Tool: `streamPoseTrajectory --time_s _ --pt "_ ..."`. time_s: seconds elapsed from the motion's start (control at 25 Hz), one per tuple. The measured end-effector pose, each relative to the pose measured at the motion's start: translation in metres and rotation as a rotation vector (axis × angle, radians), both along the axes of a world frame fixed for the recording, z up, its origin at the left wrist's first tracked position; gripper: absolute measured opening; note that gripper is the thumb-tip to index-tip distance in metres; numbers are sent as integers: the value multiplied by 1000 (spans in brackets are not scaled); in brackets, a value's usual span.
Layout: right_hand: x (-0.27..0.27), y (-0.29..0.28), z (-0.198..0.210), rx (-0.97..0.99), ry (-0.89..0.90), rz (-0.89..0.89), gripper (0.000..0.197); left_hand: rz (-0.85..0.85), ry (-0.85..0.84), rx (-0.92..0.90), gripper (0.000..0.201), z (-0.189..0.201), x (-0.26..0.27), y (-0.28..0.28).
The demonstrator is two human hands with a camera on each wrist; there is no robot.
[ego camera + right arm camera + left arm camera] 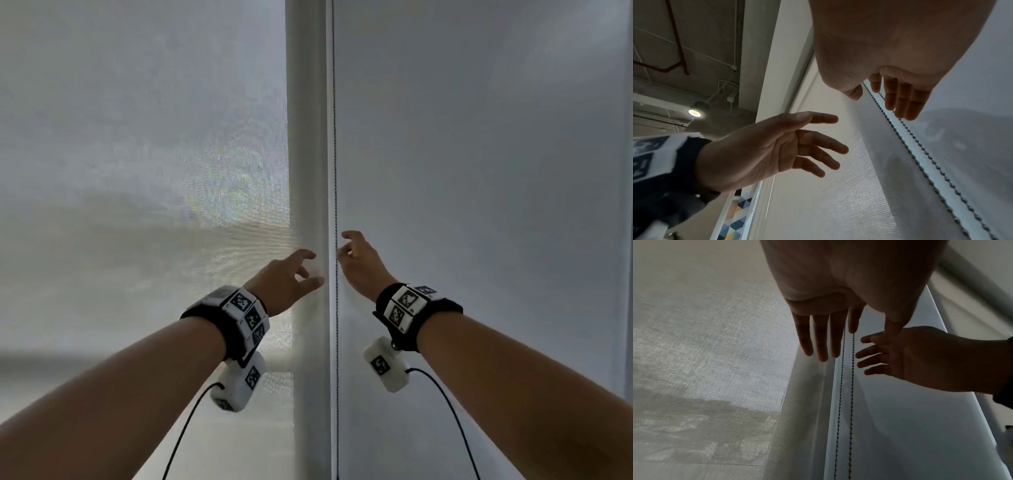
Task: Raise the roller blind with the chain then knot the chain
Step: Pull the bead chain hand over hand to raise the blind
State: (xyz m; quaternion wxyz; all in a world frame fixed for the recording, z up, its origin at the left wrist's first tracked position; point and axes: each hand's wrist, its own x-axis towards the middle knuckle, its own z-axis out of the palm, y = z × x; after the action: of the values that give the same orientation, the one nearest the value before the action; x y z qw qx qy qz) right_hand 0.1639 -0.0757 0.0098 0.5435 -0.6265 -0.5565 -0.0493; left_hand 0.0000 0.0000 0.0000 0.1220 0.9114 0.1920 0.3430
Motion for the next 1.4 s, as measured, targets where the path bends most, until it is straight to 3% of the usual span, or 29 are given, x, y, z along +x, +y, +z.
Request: streamPoseTrajectory --time_s 0.2,0.4,0.68,1.0,1.2,1.4 --pt "7 41 0 55 189 75 45 34 -75 -65 44 5 7 18" --pt "7 66 -9 195 414 243 26 36 -167 -121 42 7 22 32" --pt "11 68 -22 387 269 76 39 12 -189 -182 39 3 45 30" --pt "13 59 -37 500 292 125 38 -84 -239 -345 39 -2 61 19" --pt "5 62 -83 452 331 190 36 -178 -320 -452 44 -5 67 11" --pt "-1 55 -138 362 399 154 38 -270 -399 -708 47 -8 83 -8"
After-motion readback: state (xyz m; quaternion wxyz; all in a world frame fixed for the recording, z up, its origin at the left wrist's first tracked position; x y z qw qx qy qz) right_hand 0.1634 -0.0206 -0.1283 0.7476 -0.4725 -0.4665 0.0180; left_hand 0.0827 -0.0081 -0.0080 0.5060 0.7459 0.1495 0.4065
